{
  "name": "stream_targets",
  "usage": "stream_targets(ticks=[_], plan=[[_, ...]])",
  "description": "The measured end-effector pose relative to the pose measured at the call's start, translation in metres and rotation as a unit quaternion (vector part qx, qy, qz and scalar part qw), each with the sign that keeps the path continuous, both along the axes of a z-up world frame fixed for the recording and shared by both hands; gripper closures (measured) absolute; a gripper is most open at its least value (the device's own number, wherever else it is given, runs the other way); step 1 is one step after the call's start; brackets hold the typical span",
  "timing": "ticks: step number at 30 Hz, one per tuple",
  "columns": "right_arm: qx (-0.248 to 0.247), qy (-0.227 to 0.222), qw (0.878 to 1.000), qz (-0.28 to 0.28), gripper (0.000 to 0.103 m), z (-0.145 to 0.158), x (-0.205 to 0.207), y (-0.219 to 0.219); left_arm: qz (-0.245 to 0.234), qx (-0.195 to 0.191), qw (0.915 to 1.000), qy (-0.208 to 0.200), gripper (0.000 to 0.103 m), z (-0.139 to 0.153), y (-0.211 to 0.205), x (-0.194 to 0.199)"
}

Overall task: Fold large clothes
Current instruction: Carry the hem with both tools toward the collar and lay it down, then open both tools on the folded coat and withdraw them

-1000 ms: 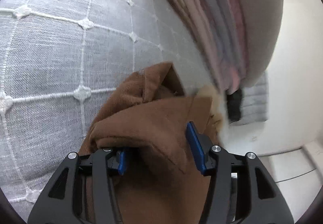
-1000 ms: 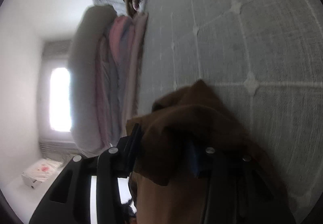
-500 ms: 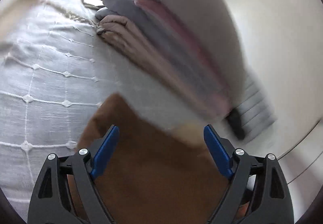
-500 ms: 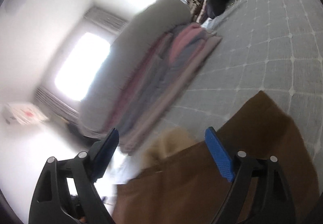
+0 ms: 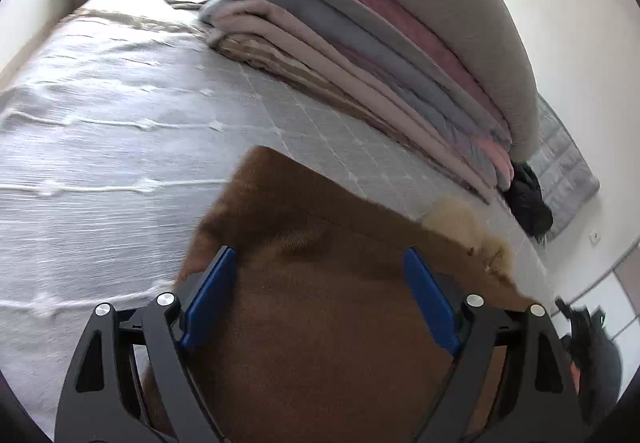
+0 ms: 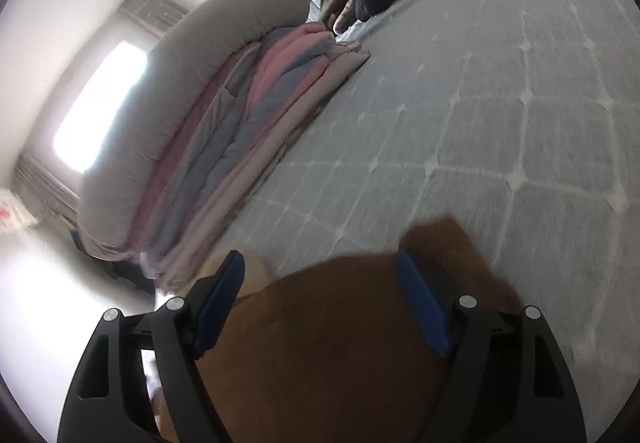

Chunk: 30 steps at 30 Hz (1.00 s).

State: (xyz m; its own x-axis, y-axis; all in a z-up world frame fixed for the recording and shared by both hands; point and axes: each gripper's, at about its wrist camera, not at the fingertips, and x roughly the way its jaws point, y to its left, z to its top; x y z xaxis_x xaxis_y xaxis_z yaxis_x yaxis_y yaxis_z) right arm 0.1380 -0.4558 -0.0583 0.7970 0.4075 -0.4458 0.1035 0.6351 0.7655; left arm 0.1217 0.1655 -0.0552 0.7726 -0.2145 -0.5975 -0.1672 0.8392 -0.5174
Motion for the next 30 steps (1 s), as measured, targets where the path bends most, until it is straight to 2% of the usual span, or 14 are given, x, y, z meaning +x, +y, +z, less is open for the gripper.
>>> stream_targets(ticks=[4,7,9,11,14,16,18,19,21,22,24,25,27,30], plan=[[0.02,-0.05,0.993,0.106,0.007,0.052,-0.096,0.015,-0.046,0.003,0.999,-0.002,0.021,0.044,0.008,-0.041],[0.001,-0.051,0.98,0.194,0.007,0.064,-0.182,0.035,-0.088,-0.017,0.9956,0.026,0.016,0.055,0.016,-0.1],[0.067,-0.033,0.971,0.227,0.007,0.044,-0.222,0.039,-0.134,-0.081,0.9865,0.049,0.016,0.044,0.016,-0.135],[0.096,-0.014,0.967,0.235,0.007,0.023,-0.238,0.042,-0.176,-0.155,0.972,0.023,0.016,0.039,0.01,-0.163],[0.171,-0.026,0.958,0.229,0.007,0.0,-0.224,0.038,-0.227,-0.123,0.9655,-0.029,0.015,0.051,-0.026,-0.174],[0.191,-0.017,0.96,0.205,0.008,-0.02,-0.208,0.032,-0.221,-0.077,0.9721,-0.016,0.016,0.04,-0.037,-0.17],[0.179,0.047,0.968,0.171,0.055,-0.058,-0.196,0.019,-0.188,0.001,0.9797,0.068,0.025,0.001,-0.037,-0.156],[0.172,0.076,0.97,0.154,0.103,-0.07,-0.199,0.011,-0.185,0.018,0.9765,0.108,0.052,-0.019,-0.034,-0.149],[0.234,0.085,0.96,0.127,0.103,-0.093,-0.214,-0.014,-0.193,0.031,0.9741,0.113,0.057,-0.02,-0.027,-0.147],[0.215,0.087,0.965,0.119,0.098,-0.086,-0.223,-0.019,-0.195,0.028,0.9741,0.112,0.057,-0.016,-0.025,-0.149],[0.184,0.064,0.972,0.132,0.047,-0.06,-0.241,-0.024,-0.183,0.014,0.9781,0.098,0.052,0.002,-0.011,-0.162],[0.187,0.052,0.971,0.14,0.004,-0.051,-0.247,-0.026,-0.172,-0.003,0.9807,0.092,0.036,0.01,-0.004,-0.171],[0.159,0.044,0.977,0.131,0.006,-0.027,-0.261,-0.036,-0.152,-0.045,0.9839,0.081,0.014,0.022,0.009,-0.193],[0.16,0.031,0.979,0.122,0.006,-0.01,-0.281,-0.054,-0.148,-0.105,0.9795,0.088,0.011,0.021,0.024,-0.221]])
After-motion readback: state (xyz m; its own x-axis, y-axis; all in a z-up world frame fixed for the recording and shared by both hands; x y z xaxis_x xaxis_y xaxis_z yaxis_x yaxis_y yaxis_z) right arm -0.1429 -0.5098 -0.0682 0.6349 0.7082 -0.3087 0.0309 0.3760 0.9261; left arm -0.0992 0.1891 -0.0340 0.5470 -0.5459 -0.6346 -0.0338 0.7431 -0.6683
